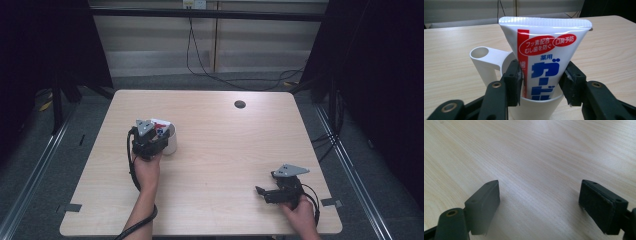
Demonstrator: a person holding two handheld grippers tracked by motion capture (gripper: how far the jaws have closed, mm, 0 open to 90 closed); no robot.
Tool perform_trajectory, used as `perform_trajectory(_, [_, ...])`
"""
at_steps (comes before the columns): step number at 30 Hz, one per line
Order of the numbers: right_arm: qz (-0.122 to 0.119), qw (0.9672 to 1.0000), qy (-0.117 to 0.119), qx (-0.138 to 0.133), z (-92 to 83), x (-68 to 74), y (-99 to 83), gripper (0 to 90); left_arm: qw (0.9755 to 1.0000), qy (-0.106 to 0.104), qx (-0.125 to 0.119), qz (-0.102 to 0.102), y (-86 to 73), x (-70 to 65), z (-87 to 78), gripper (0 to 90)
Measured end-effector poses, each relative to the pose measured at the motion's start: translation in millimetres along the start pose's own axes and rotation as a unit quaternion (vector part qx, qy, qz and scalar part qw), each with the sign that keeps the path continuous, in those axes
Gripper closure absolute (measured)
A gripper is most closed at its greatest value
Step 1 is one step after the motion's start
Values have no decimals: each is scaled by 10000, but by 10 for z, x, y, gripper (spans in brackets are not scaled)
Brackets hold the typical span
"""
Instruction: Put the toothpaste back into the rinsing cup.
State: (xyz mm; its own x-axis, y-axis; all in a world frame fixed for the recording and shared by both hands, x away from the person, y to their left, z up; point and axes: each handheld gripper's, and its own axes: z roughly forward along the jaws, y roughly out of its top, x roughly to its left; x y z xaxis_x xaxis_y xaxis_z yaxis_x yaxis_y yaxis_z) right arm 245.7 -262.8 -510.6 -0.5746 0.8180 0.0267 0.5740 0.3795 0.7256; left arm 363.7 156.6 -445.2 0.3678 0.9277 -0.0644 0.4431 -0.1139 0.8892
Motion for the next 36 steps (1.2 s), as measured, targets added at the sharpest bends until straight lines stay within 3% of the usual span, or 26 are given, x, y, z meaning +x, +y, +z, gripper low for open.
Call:
perform_trajectory(16, [0,10000,0,-1,0,0,0,166,9998,104,-105,136,16,-17,-15,374])
perform_trajectory(29, [-15,10000,3,-10,1,-2,0,166,9995,127,-183,233,116,-7,-75,347])
perform_trajectory(36, [-4,10000,1,-1,0,-1,0,166,9996,19,-233,167,138,18,-109,268])
